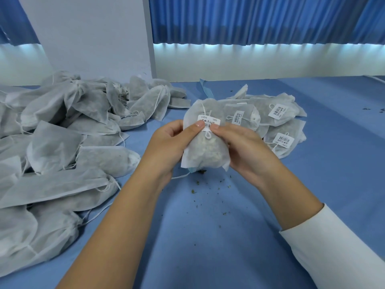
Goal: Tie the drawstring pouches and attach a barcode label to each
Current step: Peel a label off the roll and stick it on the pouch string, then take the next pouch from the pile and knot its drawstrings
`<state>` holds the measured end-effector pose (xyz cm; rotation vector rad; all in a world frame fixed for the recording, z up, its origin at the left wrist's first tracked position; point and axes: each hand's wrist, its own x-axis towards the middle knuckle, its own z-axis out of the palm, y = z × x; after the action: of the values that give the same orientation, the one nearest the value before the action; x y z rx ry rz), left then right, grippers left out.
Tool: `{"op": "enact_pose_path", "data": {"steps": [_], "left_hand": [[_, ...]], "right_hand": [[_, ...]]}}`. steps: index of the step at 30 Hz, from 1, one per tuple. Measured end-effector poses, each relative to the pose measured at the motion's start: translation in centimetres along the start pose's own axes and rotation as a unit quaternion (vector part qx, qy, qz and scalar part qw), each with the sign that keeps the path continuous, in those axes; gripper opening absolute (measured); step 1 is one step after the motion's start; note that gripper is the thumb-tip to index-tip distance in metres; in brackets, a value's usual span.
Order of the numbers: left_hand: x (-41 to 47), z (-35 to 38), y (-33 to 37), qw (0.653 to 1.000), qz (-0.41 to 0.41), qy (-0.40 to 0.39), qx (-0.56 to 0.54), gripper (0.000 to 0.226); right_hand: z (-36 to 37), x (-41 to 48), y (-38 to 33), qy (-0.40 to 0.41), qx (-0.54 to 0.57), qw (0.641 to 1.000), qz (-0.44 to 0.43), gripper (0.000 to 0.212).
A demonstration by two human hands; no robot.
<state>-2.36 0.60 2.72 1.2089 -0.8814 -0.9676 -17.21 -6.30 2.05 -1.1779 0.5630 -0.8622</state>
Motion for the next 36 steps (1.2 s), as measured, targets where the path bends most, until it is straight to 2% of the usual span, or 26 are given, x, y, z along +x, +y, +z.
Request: {"op": "enact_pose_path", "data": {"steps": [3, 6, 10, 12, 14, 16, 18, 19, 21, 23, 24, 26, 29, 32, 36], "left_hand": [[-0.1, 0.1, 0.0, 1.000, -0.015, -0.007, -0.016, 0.022], [-0.1, 0.4, -0.2, 1.000, -0.010, 0.014, -0.007, 0.018], [0.3, 0.5, -0.6, 0.996, -0.012, 0.088, -0.001, 0.018], [0.6, 0.3, -0.8, 0.994, -0.006, 0.106, 0.023, 0.023], [0.9, 0.0, -0.9, 0.990, 0.017, 0.121, 0.069, 0.033], [1.1, -1.0, -0.9, 0.969, 0.061, 0.170, 0.169, 0.033], [1.3, -2.7, -0.8, 0.926, 0.094, 0.215, 0.295, 0.017], [1.4, -3.6, -0.7, 0.902, 0.089, 0.221, 0.359, 0.019], [1.7, -5.4, -0.8, 0.852, 0.044, 0.201, 0.481, 0.038], [1.7, -6.4, -0.7, 0.807, -0.026, 0.182, 0.561, 0.045], [1.7, -6.6, -0.7, 0.791, -0.062, 0.173, 0.584, 0.046], [1.5, -6.8, -0.7, 0.761, -0.109, 0.148, 0.623, 0.043], [1.4, -6.9, -0.9, 0.714, -0.138, 0.108, 0.678, 0.040], [1.5, -7.2, -0.8, 0.709, -0.151, 0.111, 0.680, 0.037], [1.6, -7.9, -0.5, 0.740, -0.140, 0.114, 0.648, 0.012]], "right_hand": [[0.0, -0.1, -0.1, -0.009, 0.006, 1.000, -0.006, 0.022], [0.2, -0.2, -0.1, 0.021, -0.033, 0.999, -0.008, 0.023], [0.3, -0.3, -0.2, 0.051, -0.142, 0.988, -0.016, 0.058], [0.2, -0.4, -0.2, 0.043, -0.193, 0.979, -0.056, 0.055], [0.0, -0.5, -0.4, 0.053, -0.204, 0.975, -0.076, 0.037], [-0.4, -0.5, -0.8, 0.057, -0.204, 0.975, -0.070, 0.023], [-0.9, -0.2, -1.1, 0.071, -0.184, 0.978, -0.065, 0.022], [-1.0, 0.0, -1.3, 0.094, -0.149, 0.982, -0.074, 0.019], [-1.7, 0.5, -1.6, 0.149, -0.017, 0.984, -0.096, 0.004], [-2.1, 0.9, -1.8, 0.179, 0.107, 0.973, -0.099, 0.020], [-2.3, 1.0, -1.8, 0.183, 0.123, 0.971, -0.088, 0.028], [-2.1, 1.1, -1.4, 0.167, 0.089, 0.980, -0.054, 0.032], [-1.4, 0.9, -0.5, 0.126, 0.027, 0.991, -0.024, 0.027], [-1.0, 0.6, -0.3, 0.123, -0.012, 0.992, -0.020, 0.021], [-0.6, 0.5, -0.1, 0.128, -0.058, 0.989, -0.034, 0.020]]}}
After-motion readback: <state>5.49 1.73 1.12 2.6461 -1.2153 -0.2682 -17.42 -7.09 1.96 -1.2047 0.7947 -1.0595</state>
